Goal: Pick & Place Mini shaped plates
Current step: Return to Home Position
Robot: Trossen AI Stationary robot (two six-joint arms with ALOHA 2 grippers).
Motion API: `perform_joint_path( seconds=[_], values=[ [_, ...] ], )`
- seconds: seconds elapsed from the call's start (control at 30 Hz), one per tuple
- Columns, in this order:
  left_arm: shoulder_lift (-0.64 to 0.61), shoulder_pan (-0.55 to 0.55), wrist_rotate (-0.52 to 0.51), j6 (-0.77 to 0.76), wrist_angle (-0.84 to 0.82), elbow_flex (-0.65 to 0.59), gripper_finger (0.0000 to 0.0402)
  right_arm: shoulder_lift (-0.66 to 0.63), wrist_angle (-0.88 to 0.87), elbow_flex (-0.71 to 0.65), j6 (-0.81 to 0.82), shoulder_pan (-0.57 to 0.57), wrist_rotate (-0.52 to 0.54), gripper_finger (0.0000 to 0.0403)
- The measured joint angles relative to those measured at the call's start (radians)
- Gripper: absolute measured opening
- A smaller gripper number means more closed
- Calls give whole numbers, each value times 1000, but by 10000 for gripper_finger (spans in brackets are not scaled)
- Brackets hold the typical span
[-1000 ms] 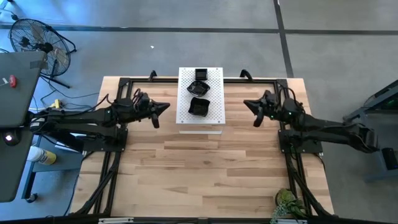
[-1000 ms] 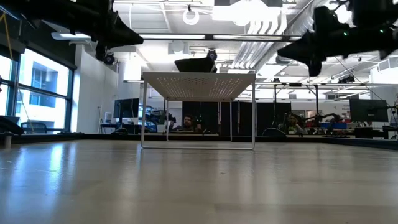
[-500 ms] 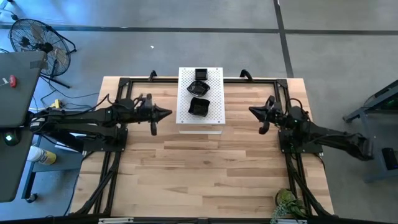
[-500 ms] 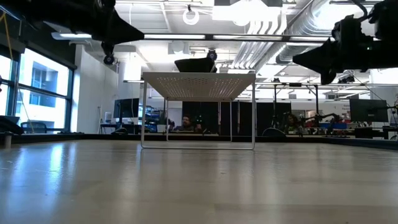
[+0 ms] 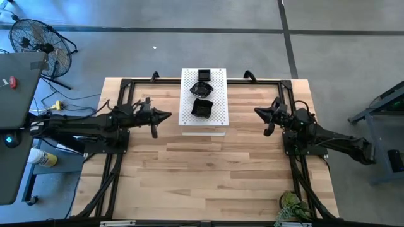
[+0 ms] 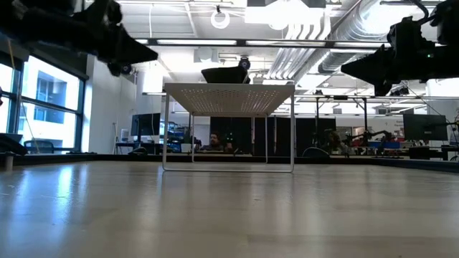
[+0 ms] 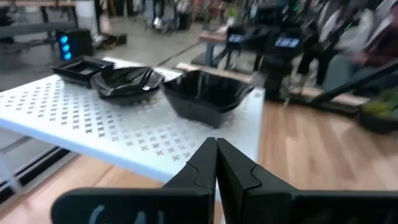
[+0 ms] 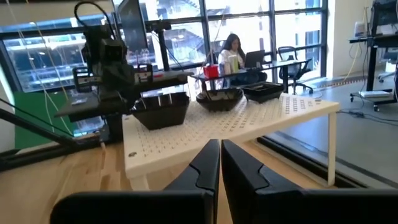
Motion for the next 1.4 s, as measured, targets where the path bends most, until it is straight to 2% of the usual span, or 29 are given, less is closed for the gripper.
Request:
perform_joint_path(
  seconds=[0.1, 0.27, 0.47, 0.6, 0.7, 0.8, 1.1, 1.4],
  values=[
    [-64, 0, 30, -22, 77, -85, 2, -8, 1, 0, -5, 0, 4, 12],
    [-223, 0, 33, -26, 82, -188, 1, -8, 5, 0, -5, 0, 3, 12],
    [-478, 0, 0, -28, -95, -250, 1, -7, -18, 0, 5, 0, 12, 12],
    [-657, 0, -71, -19, -219, -281, 1, -7, -48, 0, 27, 0, 88, 12],
    [-659, 0, -114, -3, -238, -293, 1, -8, -63, 0, 29, 0, 138, 12],
    [-646, 0, -136, 0, -218, -308, 1, -7, -76, 0, 20, 0, 145, 12],
    [-651, 0, -88, -7, -185, -327, 1, -3, -118, 0, 27, 0, 28, 12],
    [-651, 0, -88, -9, -184, -329, 1, -3, -145, 0, 53, 0, 35, 12]
  ],
)
